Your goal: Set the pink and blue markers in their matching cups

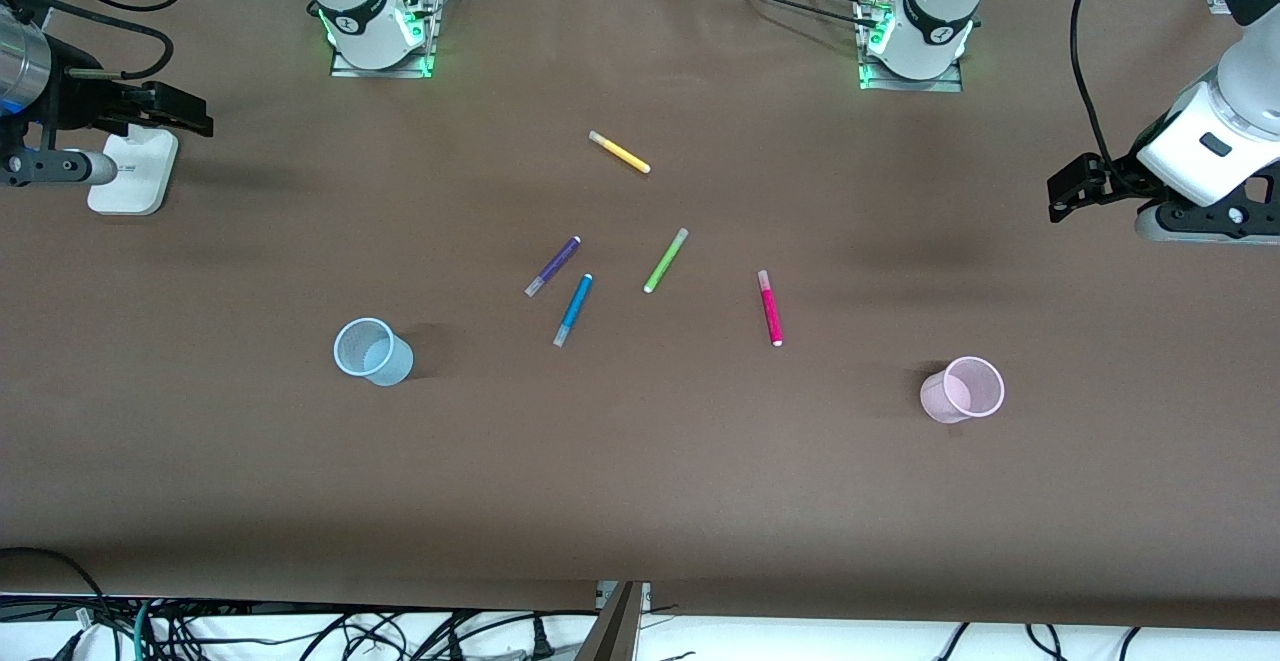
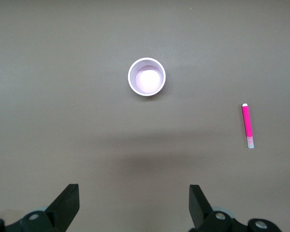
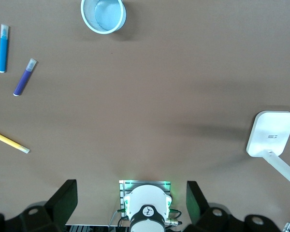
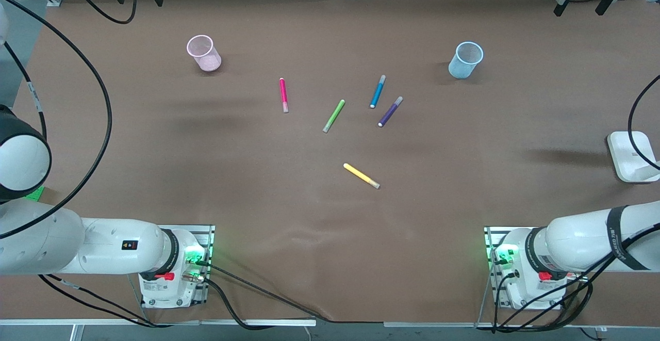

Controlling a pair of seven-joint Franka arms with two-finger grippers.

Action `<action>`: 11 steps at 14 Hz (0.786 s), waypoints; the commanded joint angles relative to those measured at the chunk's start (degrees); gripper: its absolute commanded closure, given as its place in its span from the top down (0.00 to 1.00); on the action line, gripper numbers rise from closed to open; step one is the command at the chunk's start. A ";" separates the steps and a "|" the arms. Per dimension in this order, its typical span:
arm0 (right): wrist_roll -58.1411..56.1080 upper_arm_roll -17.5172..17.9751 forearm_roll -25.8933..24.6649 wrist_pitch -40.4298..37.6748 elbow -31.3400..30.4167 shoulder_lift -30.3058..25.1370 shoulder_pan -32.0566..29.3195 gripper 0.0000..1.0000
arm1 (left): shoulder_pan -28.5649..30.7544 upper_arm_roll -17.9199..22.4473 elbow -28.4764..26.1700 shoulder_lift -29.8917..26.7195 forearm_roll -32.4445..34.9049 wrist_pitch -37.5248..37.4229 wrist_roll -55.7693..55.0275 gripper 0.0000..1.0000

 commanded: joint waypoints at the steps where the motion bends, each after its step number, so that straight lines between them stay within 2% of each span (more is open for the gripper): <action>1: -0.84 0.00 0.50 -0.71 0.40 0.17 -0.11 0.99 | -0.18 -0.90 -0.11 0.59 -0.94 -0.91 0.36 1.00; 7: 1.00 0.17 0.67 0.77 0.40 0.43 0.24 0.99 | -0.27 -4.50 0.51 5.07 -1.03 -3.02 -0.34 1.00; 9: 5.55 0.26 0.76 2.09 0.40 1.22 2.95 0.98 | -0.27 -6.43 0.16 7.79 -1.03 -0.05 -2.69 1.00; 11: 10.82 0.26 0.85 4.20 0.40 2.53 6.64 0.95 | -0.27 -9.07 0.07 11.04 -1.47 3.03 -10.66 1.00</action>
